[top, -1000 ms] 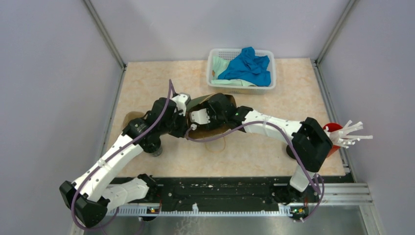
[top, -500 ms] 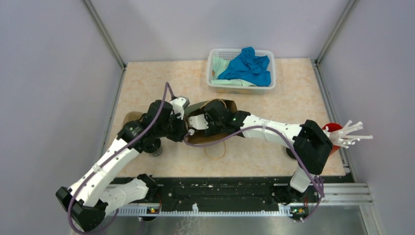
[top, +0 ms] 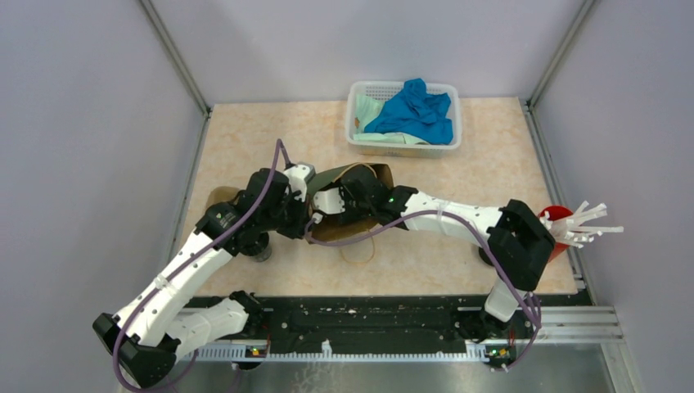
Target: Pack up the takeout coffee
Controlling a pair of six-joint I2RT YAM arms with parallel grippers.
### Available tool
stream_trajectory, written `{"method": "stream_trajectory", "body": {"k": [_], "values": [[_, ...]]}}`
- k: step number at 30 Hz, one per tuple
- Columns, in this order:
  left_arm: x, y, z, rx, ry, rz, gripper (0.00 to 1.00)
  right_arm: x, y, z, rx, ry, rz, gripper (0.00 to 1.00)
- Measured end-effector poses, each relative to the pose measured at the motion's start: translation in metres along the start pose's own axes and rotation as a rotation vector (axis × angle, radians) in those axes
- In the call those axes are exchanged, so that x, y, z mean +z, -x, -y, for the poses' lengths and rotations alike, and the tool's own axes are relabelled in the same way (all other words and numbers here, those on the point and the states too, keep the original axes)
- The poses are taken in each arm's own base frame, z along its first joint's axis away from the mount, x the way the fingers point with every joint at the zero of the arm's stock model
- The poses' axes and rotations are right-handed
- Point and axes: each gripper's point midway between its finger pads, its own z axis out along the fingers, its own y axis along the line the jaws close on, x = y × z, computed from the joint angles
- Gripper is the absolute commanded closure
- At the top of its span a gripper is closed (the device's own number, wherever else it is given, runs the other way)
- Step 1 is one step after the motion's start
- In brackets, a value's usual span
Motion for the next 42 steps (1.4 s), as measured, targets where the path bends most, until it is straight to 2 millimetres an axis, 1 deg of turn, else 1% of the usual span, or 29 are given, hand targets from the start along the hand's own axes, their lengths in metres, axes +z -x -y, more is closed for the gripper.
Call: {"method": "stream_trajectory", "body": {"k": [3,7,10,13,20,29,31,34,38,42], "values": [[0.0,0.0,-0.002,0.0,0.014,0.0,1.0,0.005,-0.001,0.001,0.003,-0.008,0.004,0.52],[0.002,-0.002,-0.003,-0.002,0.018,-0.012,1.0,0.011,-0.005,-0.005,0.003,0.008,-0.007,0.52],[0.004,-0.004,-0.003,-0.005,0.019,-0.034,1.0,0.01,-0.006,-0.006,0.002,0.022,-0.013,0.52],[0.003,0.0,0.0,-0.006,0.012,-0.046,1.0,0.007,-0.006,-0.007,0.015,0.045,-0.022,0.52],[-0.005,0.006,0.01,-0.025,-0.018,-0.107,1.0,-0.008,-0.01,-0.018,0.052,0.146,-0.062,0.52],[-0.019,0.007,0.024,-0.099,-0.046,-0.188,1.0,-0.037,-0.01,-0.047,0.153,0.312,-0.115,0.52],[-0.021,0.009,0.025,-0.115,-0.037,-0.194,0.96,-0.042,-0.008,-0.053,0.185,0.341,-0.123,0.52],[-0.023,0.012,0.022,-0.135,-0.004,-0.197,0.84,-0.045,-0.007,-0.062,0.232,0.384,-0.137,0.52],[-0.023,0.021,0.01,-0.144,0.076,-0.174,0.81,-0.041,-0.006,-0.07,0.277,0.411,-0.151,0.52],[-0.028,0.037,-0.001,-0.134,0.147,-0.116,0.72,-0.037,-0.005,-0.072,0.301,0.409,-0.154,0.51]]}}
